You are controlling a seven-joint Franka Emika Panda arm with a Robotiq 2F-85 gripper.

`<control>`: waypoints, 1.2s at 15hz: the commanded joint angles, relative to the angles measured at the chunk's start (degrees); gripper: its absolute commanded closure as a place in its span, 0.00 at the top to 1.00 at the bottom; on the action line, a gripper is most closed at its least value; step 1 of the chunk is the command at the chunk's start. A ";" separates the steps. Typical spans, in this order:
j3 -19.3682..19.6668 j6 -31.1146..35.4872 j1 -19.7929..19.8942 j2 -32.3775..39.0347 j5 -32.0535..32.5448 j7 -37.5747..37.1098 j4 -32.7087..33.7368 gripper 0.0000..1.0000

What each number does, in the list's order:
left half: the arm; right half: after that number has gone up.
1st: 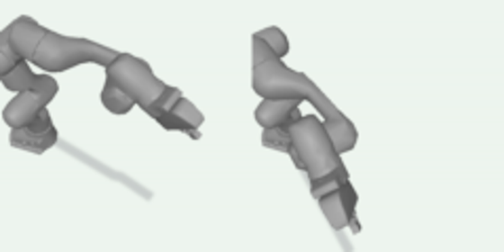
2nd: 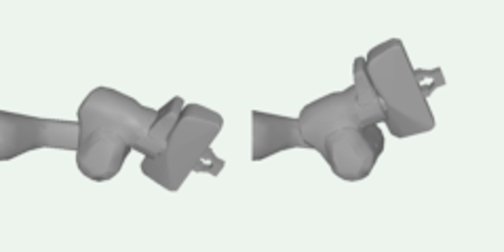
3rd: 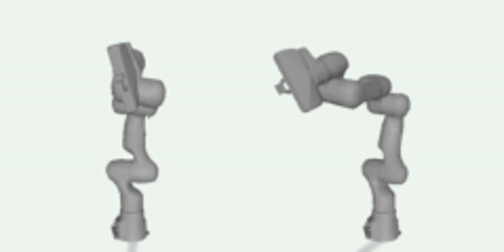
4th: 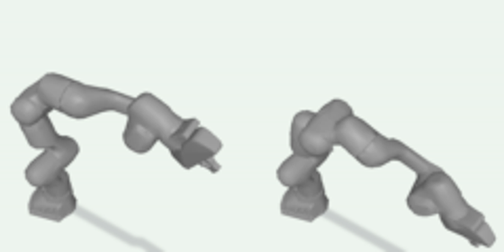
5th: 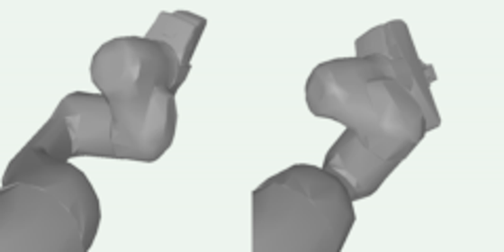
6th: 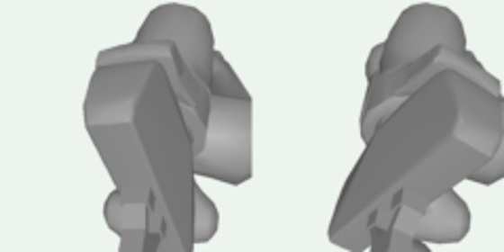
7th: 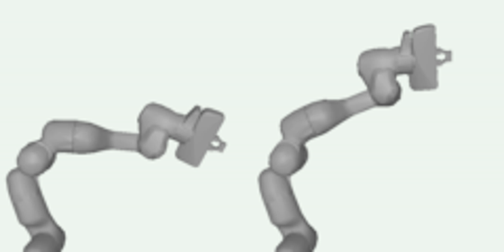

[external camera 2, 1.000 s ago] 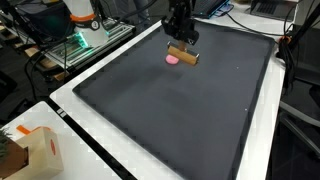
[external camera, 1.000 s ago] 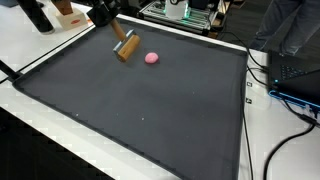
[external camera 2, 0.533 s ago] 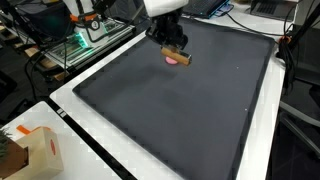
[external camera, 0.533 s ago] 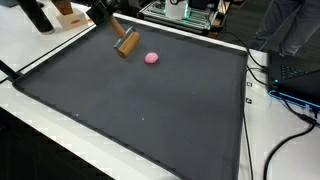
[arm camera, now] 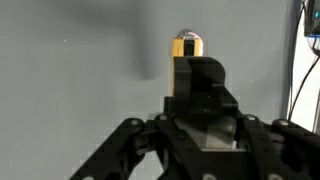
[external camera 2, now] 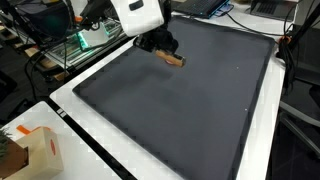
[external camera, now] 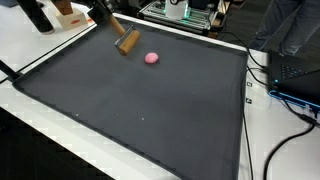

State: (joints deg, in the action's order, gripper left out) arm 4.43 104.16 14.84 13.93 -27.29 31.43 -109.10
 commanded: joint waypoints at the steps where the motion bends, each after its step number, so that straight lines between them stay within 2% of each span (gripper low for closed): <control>1: 0.78 -1.09 0.87 -0.99 -2.02 2.75 -1.80 0.24; 18: 1.25 0.74 -0.52 -4.11 0.05 4.16 -4.95 0.24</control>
State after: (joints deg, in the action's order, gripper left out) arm 5.69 104.19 14.92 12.99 -27.54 34.07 -111.45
